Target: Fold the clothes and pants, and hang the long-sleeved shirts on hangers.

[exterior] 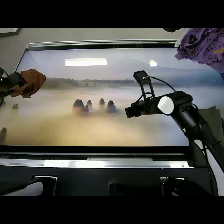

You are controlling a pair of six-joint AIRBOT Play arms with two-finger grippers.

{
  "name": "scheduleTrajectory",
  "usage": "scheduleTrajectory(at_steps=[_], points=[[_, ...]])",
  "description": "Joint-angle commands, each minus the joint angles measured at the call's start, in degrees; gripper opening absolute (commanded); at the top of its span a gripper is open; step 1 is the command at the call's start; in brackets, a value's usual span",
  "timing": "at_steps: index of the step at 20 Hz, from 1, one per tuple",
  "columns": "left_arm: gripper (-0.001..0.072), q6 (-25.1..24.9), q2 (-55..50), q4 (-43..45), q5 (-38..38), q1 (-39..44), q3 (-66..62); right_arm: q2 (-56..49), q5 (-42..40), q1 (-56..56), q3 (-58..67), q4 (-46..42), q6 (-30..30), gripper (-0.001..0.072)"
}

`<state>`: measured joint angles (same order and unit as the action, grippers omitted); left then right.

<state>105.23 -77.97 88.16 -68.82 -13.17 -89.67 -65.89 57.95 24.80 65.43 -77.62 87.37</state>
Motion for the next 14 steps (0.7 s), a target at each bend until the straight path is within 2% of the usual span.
scheduleTrajectory(at_steps=[1, 3, 5, 9, 12, 13, 14], points=[[0.0720, 0.17, -19.26, 5.95, 3.58, -5.20, -17.55, 0.00, 0.02, 0.07, 0.07, 0.02, 0.02, 0.0032], [0.0720, -0.57, -29.53, 5.95, 5.99, -6.56, -25.07, 0.00, 0.02, 0.07, 0.07, 0.00, 0.02, 0.0032], [0.0720, -1.77, -36.68, 5.95, 12.15, -7.15, -28.72, 0.00, 0.04, 0.07, 0.07, 0.00, 0.02, 0.0032], [0.0720, -1.70, -44.87, 5.88, 24.35, -7.34, -28.59, 0.00, 0.04, 0.07, 0.07, 0.00, 0.02, 0.0032], [0.0707, -1.70, -47.65, 4.39, 27.98, -7.34, -28.59, 0.00, 0.04, 0.07, 0.07, 0.02, 0.00, 0.0032], [0.0486, -1.70, -48.02, 4.39, 27.54, -7.32, -28.57, 0.00, 0.04, 0.07, 0.07, 0.00, 0.00, 0.0032], [0.0135, -1.70, -48.09, 4.39, 26.67, -7.34, -28.52, 0.00, 0.04, 0.07, 0.07, 0.00, 0.02, 0.0032]])
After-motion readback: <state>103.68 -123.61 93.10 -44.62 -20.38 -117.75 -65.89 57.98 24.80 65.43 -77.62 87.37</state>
